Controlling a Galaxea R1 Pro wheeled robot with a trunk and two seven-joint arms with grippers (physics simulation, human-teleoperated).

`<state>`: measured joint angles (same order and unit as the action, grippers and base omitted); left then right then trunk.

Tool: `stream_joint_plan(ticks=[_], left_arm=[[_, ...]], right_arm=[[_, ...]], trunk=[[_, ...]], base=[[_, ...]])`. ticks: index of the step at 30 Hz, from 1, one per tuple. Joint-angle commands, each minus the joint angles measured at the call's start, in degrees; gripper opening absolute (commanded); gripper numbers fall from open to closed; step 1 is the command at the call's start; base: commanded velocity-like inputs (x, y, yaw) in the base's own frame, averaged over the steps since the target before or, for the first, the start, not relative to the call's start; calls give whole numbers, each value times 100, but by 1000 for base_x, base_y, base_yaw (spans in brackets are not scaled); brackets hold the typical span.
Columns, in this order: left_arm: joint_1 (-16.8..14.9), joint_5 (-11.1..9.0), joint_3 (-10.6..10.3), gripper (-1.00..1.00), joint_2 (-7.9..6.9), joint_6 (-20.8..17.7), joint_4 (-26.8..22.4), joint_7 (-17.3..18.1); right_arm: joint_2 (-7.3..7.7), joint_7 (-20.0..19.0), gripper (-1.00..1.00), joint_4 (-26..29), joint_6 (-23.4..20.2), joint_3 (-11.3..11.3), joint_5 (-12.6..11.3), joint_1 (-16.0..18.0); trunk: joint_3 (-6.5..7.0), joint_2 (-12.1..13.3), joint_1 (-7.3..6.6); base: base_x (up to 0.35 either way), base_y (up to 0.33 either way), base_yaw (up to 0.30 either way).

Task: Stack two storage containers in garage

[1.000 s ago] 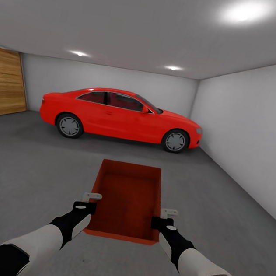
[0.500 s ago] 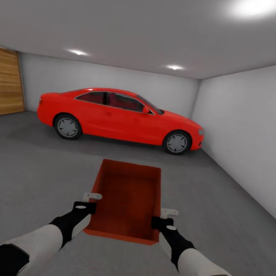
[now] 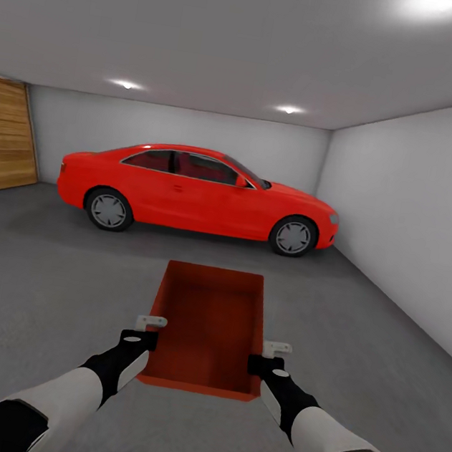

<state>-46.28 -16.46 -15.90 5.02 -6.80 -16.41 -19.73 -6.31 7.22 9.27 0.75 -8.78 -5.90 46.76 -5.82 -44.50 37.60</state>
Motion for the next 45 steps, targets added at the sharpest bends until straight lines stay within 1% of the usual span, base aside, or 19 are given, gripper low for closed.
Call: stream_joint_plan(ticks=[1, 23, 29, 45], left_arm=[[-10, 117, 131, -100, -1, 73, -28, -66], [-10, 117, 131, -100, -1, 73, -28, -66], [-11, 117, 131, -100, -1, 73, -28, -66], [-8, 115, 132, -100, -1, 73, -24, -66]], right_arm=[[-2, 25, -100, -13, 4, -54, -131, 0], [-1, 25, -100, -13, -4, -54, -131, 0], [-5, 25, -100, -13, -5, -54, -131, 0], [-7, 25, -100, -13, 3, -54, -131, 0]], trunk=[[-9, -8, 5], [-9, -8, 5], [-9, -8, 5], [-9, -8, 5]], base=[[321, 8, 0], [321, 1, -4], [321, 0, -220], [321, 0, -284]])
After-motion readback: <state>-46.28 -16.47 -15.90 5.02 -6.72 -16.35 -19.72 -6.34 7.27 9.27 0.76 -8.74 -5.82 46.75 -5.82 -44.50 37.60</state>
